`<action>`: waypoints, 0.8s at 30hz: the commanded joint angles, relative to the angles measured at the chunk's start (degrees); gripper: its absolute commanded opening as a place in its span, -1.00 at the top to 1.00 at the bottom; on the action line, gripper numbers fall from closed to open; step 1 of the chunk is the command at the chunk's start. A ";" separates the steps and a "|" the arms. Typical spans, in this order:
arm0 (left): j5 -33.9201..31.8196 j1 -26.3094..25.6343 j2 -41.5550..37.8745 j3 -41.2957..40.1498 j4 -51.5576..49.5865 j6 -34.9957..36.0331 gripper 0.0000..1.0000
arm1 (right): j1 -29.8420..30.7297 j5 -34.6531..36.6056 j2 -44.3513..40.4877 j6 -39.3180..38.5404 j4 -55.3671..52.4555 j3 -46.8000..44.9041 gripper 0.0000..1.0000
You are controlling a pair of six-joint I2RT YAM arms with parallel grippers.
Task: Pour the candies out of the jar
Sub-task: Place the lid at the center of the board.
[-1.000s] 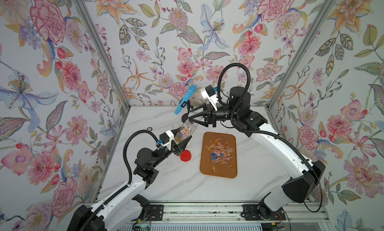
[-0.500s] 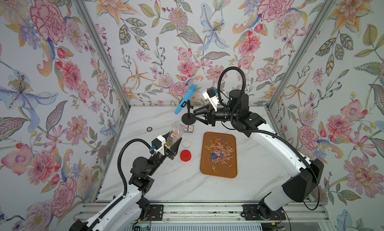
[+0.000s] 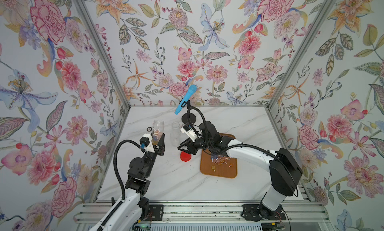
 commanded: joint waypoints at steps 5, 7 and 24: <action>-1.39 3.59 0.15 -0.67 1.55 -4.17 1.00 | 8.52 18.30 12.52 2.75 22.17 -2.14 0.24; -1.27 4.03 0.29 -0.59 1.50 -4.48 1.00 | 9.00 19.56 16.08 4.34 27.00 -1.90 0.24; -1.82 4.87 -1.86 -1.68 0.83 -4.77 1.00 | 11.54 26.39 27.23 3.13 32.33 2.50 -0.40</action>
